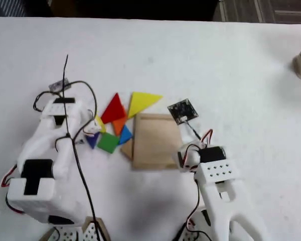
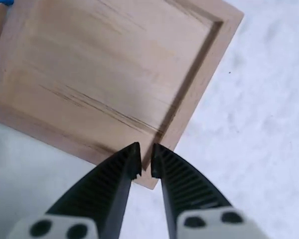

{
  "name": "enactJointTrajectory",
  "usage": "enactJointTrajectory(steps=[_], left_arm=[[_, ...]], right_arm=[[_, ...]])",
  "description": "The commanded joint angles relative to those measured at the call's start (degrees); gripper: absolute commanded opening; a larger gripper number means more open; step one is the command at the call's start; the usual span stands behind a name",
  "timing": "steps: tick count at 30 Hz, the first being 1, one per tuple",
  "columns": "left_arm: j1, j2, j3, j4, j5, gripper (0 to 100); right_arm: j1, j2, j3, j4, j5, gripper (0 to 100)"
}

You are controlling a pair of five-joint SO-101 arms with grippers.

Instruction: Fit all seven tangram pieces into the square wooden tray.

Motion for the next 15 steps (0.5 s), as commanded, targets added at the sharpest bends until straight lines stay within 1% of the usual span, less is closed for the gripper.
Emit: enactJointTrajectory(steps=[1,4,7,9,14,15], left_arm=[[-0.75,2.42,-5.89,2.37,0.79,32],[-0.48,3.21,-7.21,3.43,0.62,35],[-0.31,3.21,-7.03,3.25,-1.76,33],[-0.22,3.21,-7.30,3.16,-3.43,28],[-0.22,3.21,-7.56,3.08,-6.95,8],[-0.13,3.21,-7.56,3.08,-7.56,7]], right_arm=[[-0.57,-1.63,-0.44,-0.84,-0.18,4.5],[-0.57,-1.63,-0.44,-0.84,-0.09,4.5],[-0.57,-1.63,-0.44,-0.84,-0.09,4.5],[-0.57,-1.63,-0.44,-0.84,-0.09,4.5],[-0.57,-1.63,-0.44,-0.84,-0.09,4.5],[-0.57,-1.63,-0.44,-0.84,-0.09,4.5]])
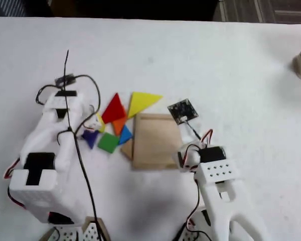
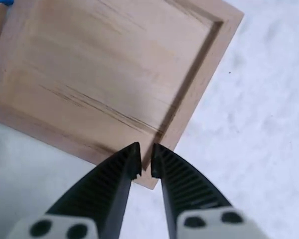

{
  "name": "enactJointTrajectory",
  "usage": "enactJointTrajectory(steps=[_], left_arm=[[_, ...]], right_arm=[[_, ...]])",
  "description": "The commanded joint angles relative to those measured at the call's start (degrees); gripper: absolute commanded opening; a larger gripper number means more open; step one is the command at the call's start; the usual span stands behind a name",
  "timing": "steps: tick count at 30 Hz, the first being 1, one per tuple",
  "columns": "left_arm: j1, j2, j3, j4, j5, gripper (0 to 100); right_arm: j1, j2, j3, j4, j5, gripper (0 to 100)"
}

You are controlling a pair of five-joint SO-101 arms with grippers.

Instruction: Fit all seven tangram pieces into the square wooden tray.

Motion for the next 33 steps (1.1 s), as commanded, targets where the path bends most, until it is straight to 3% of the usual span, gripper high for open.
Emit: enactJointTrajectory(steps=[1,13,24,28,33], left_arm=[[0.13,-0.13,-1.85,0.18,-2.37,8],[1.71,-1.19,-1.85,0.53,-6.86,8],[3.12,-20.44,5.98,0.44,-11.16,8],[11.38,-27.47,11.78,0.26,-11.34,9],[29.67,-32.22,17.49,-2.46,-16.26,9]], right_arm=[[-0.57,-1.63,-0.44,-0.84,-0.09,4.5],[-0.57,-1.63,-0.44,-0.84,-0.09,4.5],[-0.31,-1.71,-0.44,-0.84,-0.09,4.5],[2.33,-2.15,-0.62,-0.84,-0.09,4.5],[9.71,-1.80,-1.05,-3.30,-0.53,4.5]])
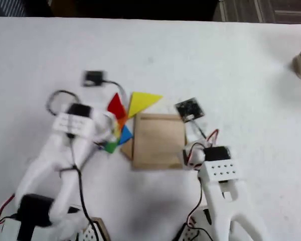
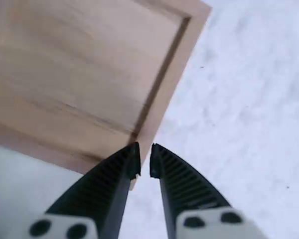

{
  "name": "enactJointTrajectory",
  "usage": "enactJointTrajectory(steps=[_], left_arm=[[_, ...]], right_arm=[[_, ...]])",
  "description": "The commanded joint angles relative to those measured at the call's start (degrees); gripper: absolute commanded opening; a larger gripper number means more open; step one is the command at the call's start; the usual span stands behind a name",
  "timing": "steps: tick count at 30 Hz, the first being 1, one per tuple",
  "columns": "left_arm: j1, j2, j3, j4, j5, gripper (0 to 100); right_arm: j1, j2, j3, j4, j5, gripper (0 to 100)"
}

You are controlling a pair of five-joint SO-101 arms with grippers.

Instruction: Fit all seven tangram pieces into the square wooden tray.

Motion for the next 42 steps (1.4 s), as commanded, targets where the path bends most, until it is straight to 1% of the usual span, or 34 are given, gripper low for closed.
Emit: enactJointTrajectory(steps=[1,4,8,10,14,18,20,23,26,29,32,34,36,39,42], left_arm=[[14.20,-4.35,1.85,-4.40,-2.90,9],[19.82,-2.86,2.73,-11.16,-3.25,9],[22.29,1.27,2.64,-22.33,-3.25,9],[23.16,3.82,2.11,-25.76,-3.25,9],[22.64,10.15,-2.99,-25.67,-2.81,10],[22.46,15.16,-6.77,-22.07,-2.73,23],[22.37,15.60,-7.30,-20.92,-1.23,29],[22.20,15.52,-8.70,-18.37,2.64,30],[20.26,14.99,-12.22,-13.01,2.81,29],[16.66,11.82,-13.80,-9.23,3.08,27],[13.32,9.19,-13.01,-7.12,2.81,20],[12.35,9.19,-10.64,-7.91,2.81,11],[12.44,9.89,-7.47,-11.34,2.64,2],[14.11,11.21,-4.92,-15.03,0.00,4],[17.54,11.91,-4.40,-15.65,-0.26,2]], right_arm=[[4.53,-1.80,-1.14,-1.89,-0.53,4.5],[7.96,-1.98,-1.14,-1.80,-0.62,4.4],[12.00,-2.07,-1.76,-1.80,-0.97,4.3],[13.23,-2.07,-2.02,-1.80,-3.25,4.5],[13.23,-1.98,-2.20,-1.89,-4.13,4.5],[12.79,-1.89,-2.20,-1.98,-4.13,4.5],[11.65,-1.71,-2.20,-1.80,-4.13,4.5],[10.86,-1.71,-2.11,-1.80,-4.13,4.5],[10.33,-1.63,-2.02,-1.80,-4.13,4.5],[10.33,-1.63,-2.02,-1.89,-4.13,4.5],[10.33,-1.63,-1.93,-1.89,-4.13,4.5],[10.33,-1.63,-1.93,-1.89,-4.13,4.5],[10.33,-1.63,-1.93,-1.98,-4.13,4.5],[10.33,-1.63,-1.93,-1.98,-4.13,4.5],[10.33,-1.63,-1.93,-1.80,-4.13,4.5]])
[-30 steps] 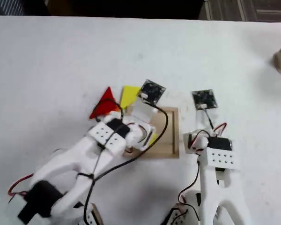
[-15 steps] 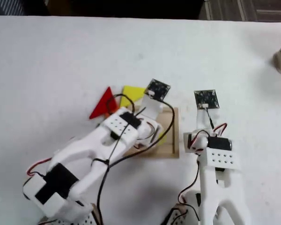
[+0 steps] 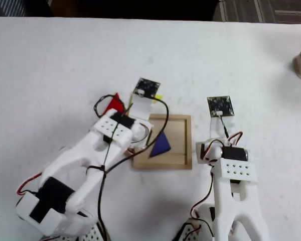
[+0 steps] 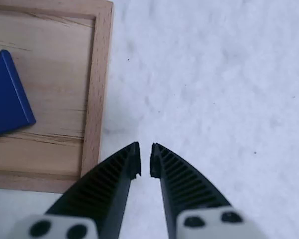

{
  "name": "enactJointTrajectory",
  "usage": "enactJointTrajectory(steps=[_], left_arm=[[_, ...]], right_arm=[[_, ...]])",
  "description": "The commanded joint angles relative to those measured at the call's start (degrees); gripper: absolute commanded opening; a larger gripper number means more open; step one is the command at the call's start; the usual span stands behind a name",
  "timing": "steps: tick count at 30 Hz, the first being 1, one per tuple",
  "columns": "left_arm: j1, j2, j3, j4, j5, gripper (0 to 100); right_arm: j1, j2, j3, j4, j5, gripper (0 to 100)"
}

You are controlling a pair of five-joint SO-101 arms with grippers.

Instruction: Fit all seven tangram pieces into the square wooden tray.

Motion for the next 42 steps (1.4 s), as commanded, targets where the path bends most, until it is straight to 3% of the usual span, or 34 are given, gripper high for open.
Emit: enactJointTrajectory(steps=[1,6,13,24,42], left_arm=[[4.79,0.22,0.09,-1.85,-0.97,2],[9.36,5.14,-0.97,-2.11,-0.70,2],[9.89,11.47,-8.97,1.93,-0.62,2],[15.87,12.35,-10.81,-0.35,-0.62,2],[14.37,12.88,-10.81,-15.56,-0.26,2]], right_arm=[[-0.31,-1.63,-1.93,-0.75,-0.44,4.5],[-0.31,-1.63,-1.93,-0.66,-0.35,4.5],[-0.31,-1.63,-1.93,-0.57,-0.35,4.5],[-0.31,-1.80,-1.93,-0.57,-0.35,4.5],[0.22,-2.07,-2.11,-0.57,-0.35,4.5]])
